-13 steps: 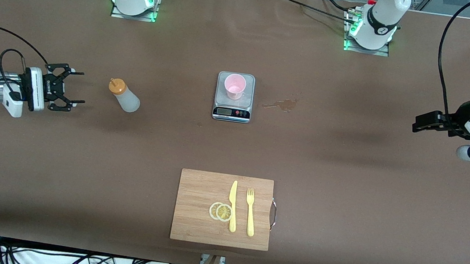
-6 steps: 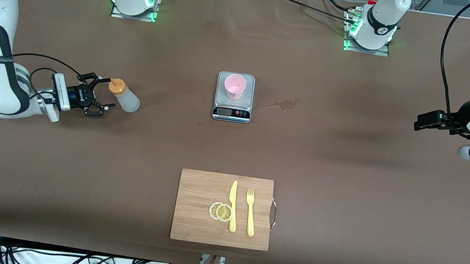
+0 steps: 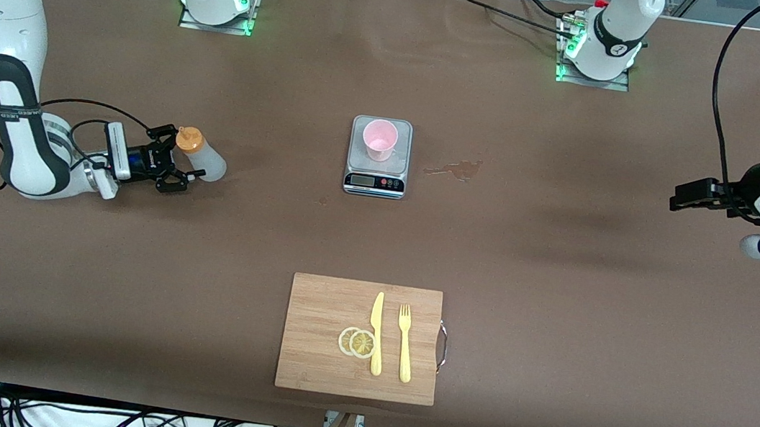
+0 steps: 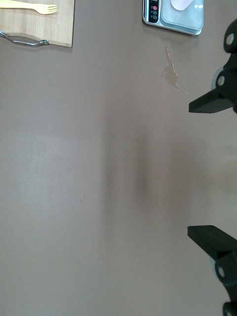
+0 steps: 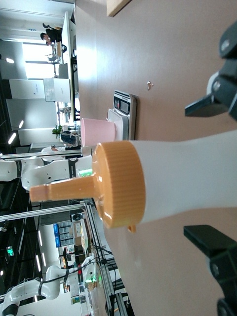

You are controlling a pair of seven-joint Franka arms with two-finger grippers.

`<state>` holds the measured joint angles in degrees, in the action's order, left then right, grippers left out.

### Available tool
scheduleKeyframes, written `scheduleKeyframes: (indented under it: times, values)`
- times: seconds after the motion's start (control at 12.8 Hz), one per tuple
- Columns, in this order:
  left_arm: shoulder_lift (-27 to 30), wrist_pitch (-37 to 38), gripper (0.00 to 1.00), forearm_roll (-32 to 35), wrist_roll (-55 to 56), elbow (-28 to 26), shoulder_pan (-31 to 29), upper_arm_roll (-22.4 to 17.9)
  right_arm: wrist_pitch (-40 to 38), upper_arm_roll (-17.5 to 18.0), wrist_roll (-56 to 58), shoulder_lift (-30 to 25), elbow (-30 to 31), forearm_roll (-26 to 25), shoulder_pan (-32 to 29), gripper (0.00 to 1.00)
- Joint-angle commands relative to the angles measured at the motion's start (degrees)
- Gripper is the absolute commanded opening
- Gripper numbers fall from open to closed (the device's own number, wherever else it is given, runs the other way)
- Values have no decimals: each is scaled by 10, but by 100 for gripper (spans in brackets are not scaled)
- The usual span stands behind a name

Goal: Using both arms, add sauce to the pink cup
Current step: 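Grasp the white squeeze bottle with the right gripper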

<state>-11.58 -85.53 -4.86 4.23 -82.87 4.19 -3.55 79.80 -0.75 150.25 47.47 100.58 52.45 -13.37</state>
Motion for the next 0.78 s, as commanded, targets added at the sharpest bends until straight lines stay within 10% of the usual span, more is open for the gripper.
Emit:
scheduleKeyframes:
  times: [0.0, 0.08, 0.16, 0.7]
  values:
    - [5, 5, 100, 6, -14, -4, -9, 7, -11, 1, 8, 6, -10, 13, 5, 55]
    - [5, 5, 100, 5, -14, -4, -9, 7, -11, 1, -1, 5, -11, 13, 7, 21]
    - [5, 5, 100, 6, -14, -4, -9, 6, -12, 1, -3, 3, -14, 13, 11, 14]
    - [2, 5, 100, 2, -9, -2, -7, 6, 33, -2, -276, -149, -15, -36, 114, 12]
